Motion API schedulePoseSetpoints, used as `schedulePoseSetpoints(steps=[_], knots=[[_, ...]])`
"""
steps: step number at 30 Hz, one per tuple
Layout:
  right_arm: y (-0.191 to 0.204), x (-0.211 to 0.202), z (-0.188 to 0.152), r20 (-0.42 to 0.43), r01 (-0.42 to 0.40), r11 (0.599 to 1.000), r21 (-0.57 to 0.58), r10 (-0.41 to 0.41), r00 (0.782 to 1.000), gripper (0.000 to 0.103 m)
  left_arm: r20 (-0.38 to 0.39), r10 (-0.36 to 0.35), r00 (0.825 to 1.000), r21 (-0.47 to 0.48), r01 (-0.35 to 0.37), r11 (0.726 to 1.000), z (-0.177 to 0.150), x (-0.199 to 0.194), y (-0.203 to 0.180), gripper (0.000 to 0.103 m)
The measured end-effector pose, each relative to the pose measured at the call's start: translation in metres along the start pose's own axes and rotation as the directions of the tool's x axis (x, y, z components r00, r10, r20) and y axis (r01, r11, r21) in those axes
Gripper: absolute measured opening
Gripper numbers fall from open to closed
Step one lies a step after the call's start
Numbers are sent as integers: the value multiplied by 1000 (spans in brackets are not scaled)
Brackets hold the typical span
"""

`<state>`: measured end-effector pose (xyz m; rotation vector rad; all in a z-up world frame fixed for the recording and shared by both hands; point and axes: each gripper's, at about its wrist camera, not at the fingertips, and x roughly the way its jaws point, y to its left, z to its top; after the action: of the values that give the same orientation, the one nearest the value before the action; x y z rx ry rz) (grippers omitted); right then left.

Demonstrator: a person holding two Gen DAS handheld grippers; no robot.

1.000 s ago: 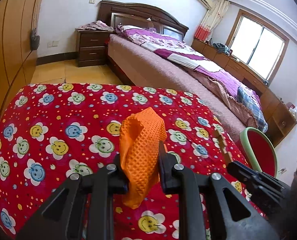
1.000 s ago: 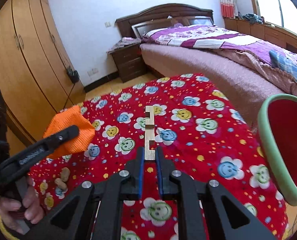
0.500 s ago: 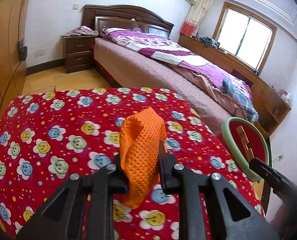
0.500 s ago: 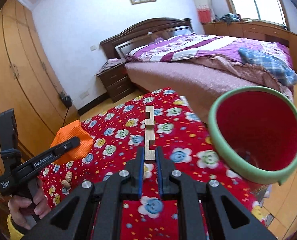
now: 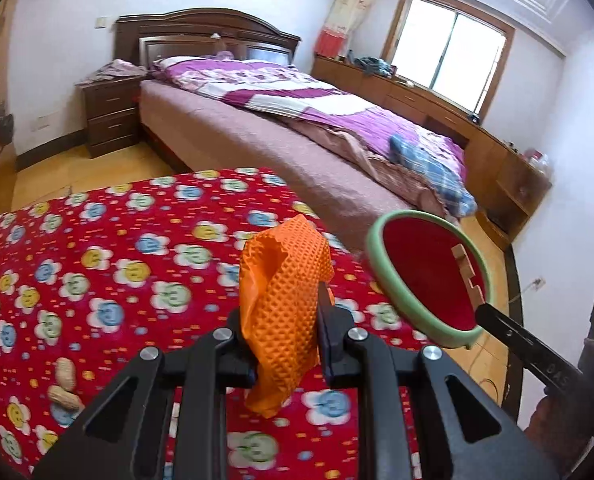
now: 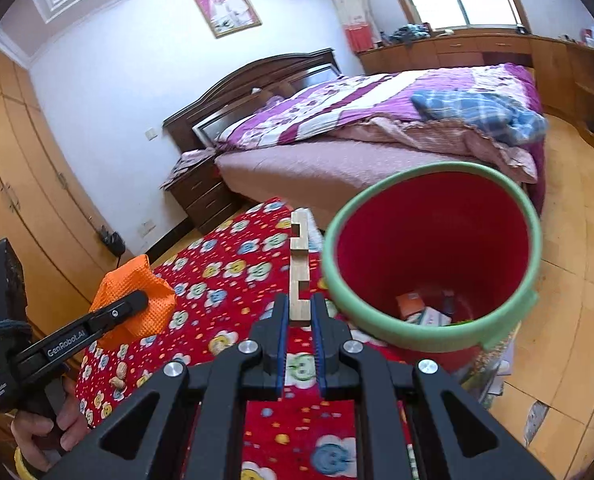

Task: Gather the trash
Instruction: 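Carry the mesh net and wooden stick over the bucket with both tools, then open the left tool and the right tool to drop both items into the bucket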

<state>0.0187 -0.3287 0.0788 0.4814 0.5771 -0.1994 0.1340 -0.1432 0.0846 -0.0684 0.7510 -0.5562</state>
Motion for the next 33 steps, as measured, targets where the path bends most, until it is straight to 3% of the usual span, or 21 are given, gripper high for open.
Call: schedulePoseSetpoints(steps=[10, 24, 29, 33], knots=[[-53, -11, 7, 15, 47, 995, 84, -48, 999, 13, -41, -71, 997, 77, 74, 994, 4, 30, -64, 22], [-114, 23, 21, -34, 69, 983, 171, -64, 997, 16, -142, -115, 983, 181, 140, 973, 11, 105, -134, 22], [-123, 23, 21, -21, 112, 982, 150, -110, 994, 16, -166, -126, 978, 191, 157, 969, 7, 117, -141, 43], [-127, 20, 21, -10, 107, 983, 152, -107, 994, 21, -160, -93, 983, 185, 122, 975, 8, 119, -141, 49]])
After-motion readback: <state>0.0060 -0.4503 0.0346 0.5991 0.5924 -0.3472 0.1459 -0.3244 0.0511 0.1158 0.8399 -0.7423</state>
